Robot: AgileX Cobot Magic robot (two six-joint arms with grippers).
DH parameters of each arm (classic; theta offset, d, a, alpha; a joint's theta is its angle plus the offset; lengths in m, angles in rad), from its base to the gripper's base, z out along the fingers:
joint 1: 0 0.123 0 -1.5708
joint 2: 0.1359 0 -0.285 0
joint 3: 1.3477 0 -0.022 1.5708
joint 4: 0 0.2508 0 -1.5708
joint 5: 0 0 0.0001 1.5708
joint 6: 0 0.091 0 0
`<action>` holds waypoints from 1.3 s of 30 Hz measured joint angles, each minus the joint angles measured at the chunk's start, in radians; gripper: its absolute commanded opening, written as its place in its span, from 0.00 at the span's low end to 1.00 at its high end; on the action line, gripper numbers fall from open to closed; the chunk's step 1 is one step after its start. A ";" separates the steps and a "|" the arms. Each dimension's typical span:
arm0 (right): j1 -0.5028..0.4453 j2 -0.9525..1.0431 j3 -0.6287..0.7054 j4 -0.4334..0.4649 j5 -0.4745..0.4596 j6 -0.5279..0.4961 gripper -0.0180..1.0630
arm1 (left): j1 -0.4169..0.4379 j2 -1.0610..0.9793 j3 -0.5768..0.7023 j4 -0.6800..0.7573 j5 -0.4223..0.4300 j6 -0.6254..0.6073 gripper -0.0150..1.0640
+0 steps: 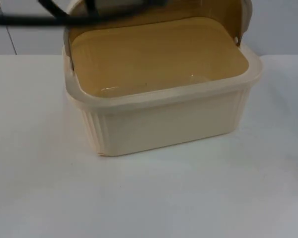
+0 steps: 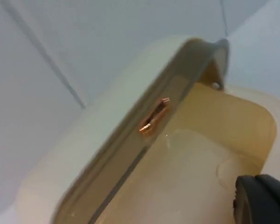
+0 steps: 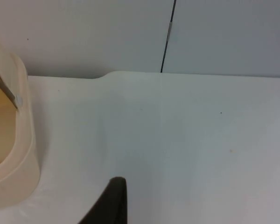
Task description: Open the box lid with the left hand, place the block into the box with the right hand, then close the box lid with the left hand.
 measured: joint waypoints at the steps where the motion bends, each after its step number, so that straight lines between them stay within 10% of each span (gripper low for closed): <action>1: 0.000 0.000 0.000 0.000 0.000 0.000 0.98 | 0.014 -0.018 0.002 -0.030 0.006 0.000 0.01; 14: 0.000 0.000 0.000 0.000 0.000 0.000 0.98 | 0.390 -0.231 0.016 -0.291 0.212 0.079 0.01; 24: 0.000 0.000 0.000 0.017 0.000 0.000 0.98 | 0.636 -0.191 0.016 -1.109 0.199 0.808 0.01; 39: 0.000 0.000 0.000 0.027 0.002 0.000 0.98 | 0.771 -0.191 -0.033 -1.106 0.196 0.848 0.05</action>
